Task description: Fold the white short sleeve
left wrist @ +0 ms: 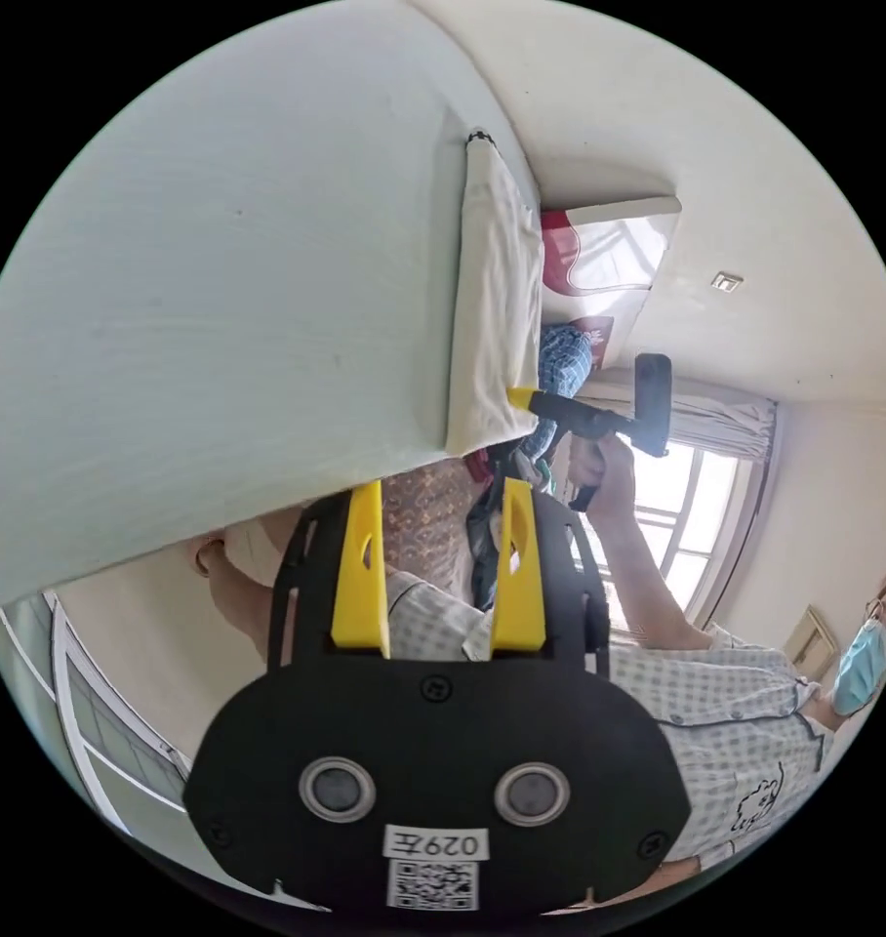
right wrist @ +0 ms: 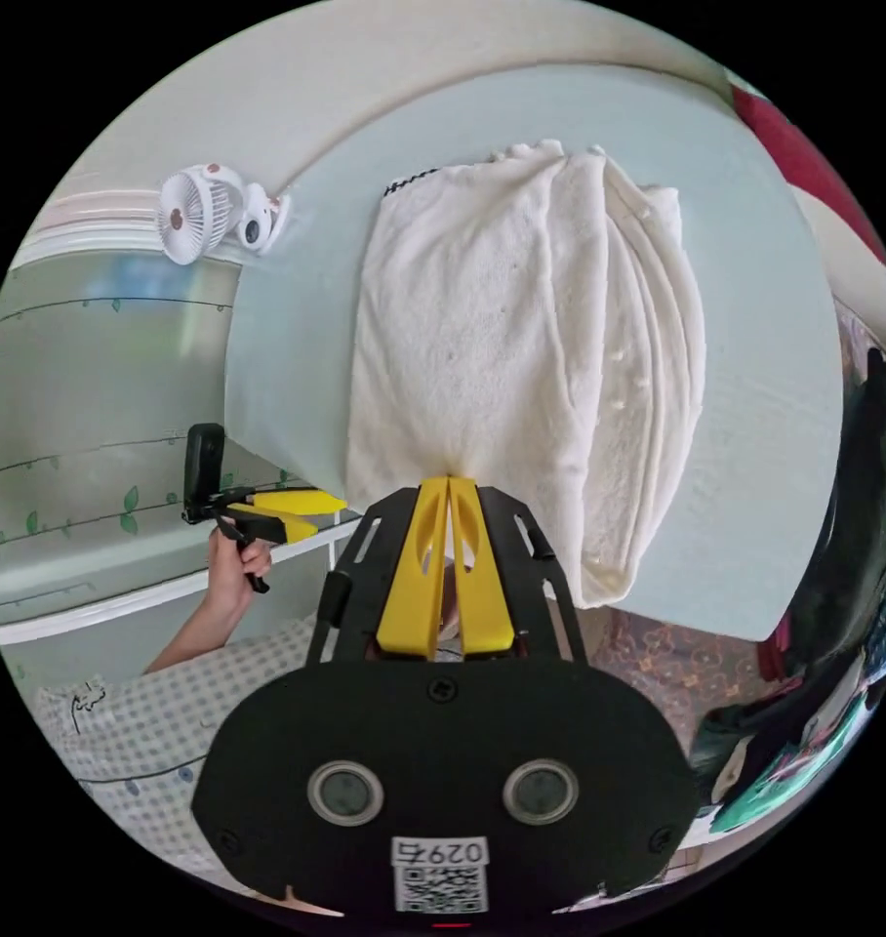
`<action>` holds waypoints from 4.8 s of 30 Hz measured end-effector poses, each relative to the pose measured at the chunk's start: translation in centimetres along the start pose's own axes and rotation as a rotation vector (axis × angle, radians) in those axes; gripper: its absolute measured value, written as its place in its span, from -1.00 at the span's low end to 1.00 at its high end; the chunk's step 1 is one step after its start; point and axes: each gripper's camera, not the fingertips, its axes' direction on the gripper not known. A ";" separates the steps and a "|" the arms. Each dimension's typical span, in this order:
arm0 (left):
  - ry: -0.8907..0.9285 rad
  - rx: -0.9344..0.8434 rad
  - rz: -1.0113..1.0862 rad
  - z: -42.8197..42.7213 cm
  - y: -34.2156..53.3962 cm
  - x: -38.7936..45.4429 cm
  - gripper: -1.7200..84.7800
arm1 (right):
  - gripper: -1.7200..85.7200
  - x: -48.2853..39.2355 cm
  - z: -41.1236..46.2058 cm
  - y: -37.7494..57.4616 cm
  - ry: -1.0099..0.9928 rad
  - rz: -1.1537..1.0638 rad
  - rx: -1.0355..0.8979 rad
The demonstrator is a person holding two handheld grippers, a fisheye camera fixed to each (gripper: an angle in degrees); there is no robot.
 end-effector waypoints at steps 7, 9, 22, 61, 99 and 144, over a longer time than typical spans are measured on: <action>0.133 -0.028 -0.023 3.5 -1.7 -2.1 -0.56 | -0.97 2.6 -0.8 4.7 -0.073 0.105 0.044; 0.171 -0.036 -0.040 4.4 -2.2 -2.5 -0.59 | -0.97 3.9 -1.1 5.5 -0.126 0.139 0.022; 0.223 -0.102 -0.060 7.3 -4.1 -1.7 -0.97 | -0.41 22.2 -5.0 26.7 -0.612 0.495 0.339; -0.194 -0.665 0.643 49.2 -27.4 42.4 -0.95 | -0.88 43.7 -39.3 48.8 -0.527 0.449 0.760; 0.114 -0.272 0.154 8.0 -27.7 18.4 -0.98 | -0.93 9.9 -44.1 59.2 0.404 0.543 1.221; -1.208 -0.224 0.742 4.5 -28.3 39.5 -0.97 | -0.72 -1.5 0.4 -3.6 -0.247 0.174 0.149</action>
